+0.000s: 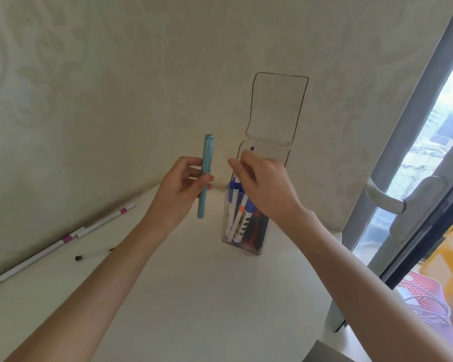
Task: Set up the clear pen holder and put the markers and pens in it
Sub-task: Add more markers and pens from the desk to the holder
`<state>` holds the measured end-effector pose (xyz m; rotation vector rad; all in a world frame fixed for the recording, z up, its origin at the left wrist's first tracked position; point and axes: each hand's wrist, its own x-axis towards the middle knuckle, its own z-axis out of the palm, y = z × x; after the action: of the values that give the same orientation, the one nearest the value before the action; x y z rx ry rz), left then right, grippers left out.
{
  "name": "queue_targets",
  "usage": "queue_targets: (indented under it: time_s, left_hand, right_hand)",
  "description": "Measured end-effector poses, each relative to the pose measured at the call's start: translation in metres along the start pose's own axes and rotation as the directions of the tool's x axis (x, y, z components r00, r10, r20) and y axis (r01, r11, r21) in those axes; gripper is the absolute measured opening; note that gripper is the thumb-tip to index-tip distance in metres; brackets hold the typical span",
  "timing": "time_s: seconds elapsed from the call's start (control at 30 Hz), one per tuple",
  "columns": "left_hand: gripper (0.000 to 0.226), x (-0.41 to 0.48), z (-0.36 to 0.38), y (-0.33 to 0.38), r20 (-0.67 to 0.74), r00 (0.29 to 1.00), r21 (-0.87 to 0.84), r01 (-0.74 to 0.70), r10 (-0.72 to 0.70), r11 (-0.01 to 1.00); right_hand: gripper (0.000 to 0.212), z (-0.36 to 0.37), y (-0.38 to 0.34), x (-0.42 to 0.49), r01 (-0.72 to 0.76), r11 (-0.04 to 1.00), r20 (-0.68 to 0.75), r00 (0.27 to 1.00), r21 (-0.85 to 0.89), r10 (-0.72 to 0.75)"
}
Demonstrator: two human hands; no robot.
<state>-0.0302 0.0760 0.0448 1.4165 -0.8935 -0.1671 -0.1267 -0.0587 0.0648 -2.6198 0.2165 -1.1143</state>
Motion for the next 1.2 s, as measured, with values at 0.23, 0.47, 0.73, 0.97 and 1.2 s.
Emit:
queue_targets:
  time_s: [0.23, 0.47, 0.73, 0.97, 1.2]
  left_hand:
    - [0.016, -0.002, -0.002, 0.000, -0.006, 1.000, 0.024, 0.015, -0.014, 1.000]
    - [0.017, -0.002, 0.008, 0.007, 0.089, 0.996, 0.045, -0.011, 0.007, 0.999]
    - [0.022, 0.014, 0.032, 0.033, 0.257, 0.963, 0.054, -0.096, 0.079, 0.994]
    - [0.021, 0.051, 0.049, 0.040, 0.228, 0.964, 0.252, -0.196, 0.139, 0.948]
    - [0.023, 0.056, 0.046, 0.004, 0.298, 0.940, 0.397, -0.280, 0.166, 0.874]
  right_hand:
    - [0.055, 0.003, 0.010, -0.016, 0.018, 0.988, 0.133, 0.991, -0.150, 0.002]
    - [0.057, -0.014, 0.009, -0.007, -0.013, 0.982, 0.328, 0.942, -0.190, 0.076]
    - [0.030, -0.049, -0.007, 0.004, -0.146, 0.825, 0.042, 0.988, 0.546, 0.148]
    - [0.029, -0.079, 0.023, 0.023, -0.108, 0.899, -0.293, 0.923, 0.425, 0.249]
    - [0.021, -0.070, 0.049, 0.017, -0.124, 0.959, -0.249, 0.950, 0.254, 0.189]
